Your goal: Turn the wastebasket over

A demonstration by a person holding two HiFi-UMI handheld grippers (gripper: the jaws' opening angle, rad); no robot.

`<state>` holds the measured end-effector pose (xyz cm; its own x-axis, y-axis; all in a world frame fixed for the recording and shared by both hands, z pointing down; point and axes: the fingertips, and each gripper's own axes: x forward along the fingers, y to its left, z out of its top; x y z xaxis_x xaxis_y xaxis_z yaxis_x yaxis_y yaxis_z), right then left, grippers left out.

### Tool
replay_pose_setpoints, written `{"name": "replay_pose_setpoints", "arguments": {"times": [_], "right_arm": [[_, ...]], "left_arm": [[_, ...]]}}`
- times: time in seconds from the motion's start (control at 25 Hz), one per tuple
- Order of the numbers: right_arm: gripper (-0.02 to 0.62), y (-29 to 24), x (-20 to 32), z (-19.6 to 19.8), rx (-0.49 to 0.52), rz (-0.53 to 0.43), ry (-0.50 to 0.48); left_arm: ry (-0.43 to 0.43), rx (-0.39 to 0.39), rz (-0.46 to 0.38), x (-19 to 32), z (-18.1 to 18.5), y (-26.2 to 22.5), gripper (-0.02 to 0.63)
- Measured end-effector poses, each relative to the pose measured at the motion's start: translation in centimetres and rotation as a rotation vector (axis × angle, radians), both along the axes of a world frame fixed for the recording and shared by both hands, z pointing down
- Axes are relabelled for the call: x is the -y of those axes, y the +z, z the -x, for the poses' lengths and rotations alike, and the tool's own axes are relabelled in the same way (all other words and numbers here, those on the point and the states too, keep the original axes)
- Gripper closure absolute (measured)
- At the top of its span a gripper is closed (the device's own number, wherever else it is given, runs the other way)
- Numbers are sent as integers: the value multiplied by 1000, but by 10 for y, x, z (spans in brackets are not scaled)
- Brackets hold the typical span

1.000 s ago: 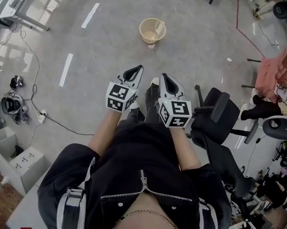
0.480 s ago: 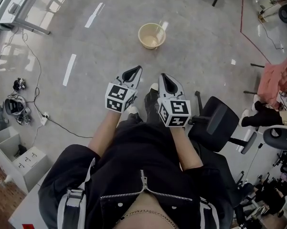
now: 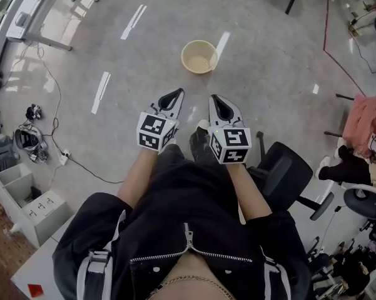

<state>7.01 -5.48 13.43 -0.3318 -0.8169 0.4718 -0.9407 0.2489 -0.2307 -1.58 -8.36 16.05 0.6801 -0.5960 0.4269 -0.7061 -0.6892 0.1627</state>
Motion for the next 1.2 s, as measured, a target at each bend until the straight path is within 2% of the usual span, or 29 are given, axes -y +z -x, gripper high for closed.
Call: {"name": "replay_pose_setpoints", "arguments": {"times": [0.28,0.52,0.92,1.2], "right_arm": [[584,6,32,-20,10,7,-25],[584,28,49,-23,16,59,-31],[584,39,103,-38,0,85,34],[584,52,160,-29,-11,124,64]], "left_arm": [[-33,23,1,28,-11,2,601],[-53,17,38,46,-13,19,601],[-16,-1,64,112,-22,36,601],[33,-3,86,170,-18,50,601]]}}
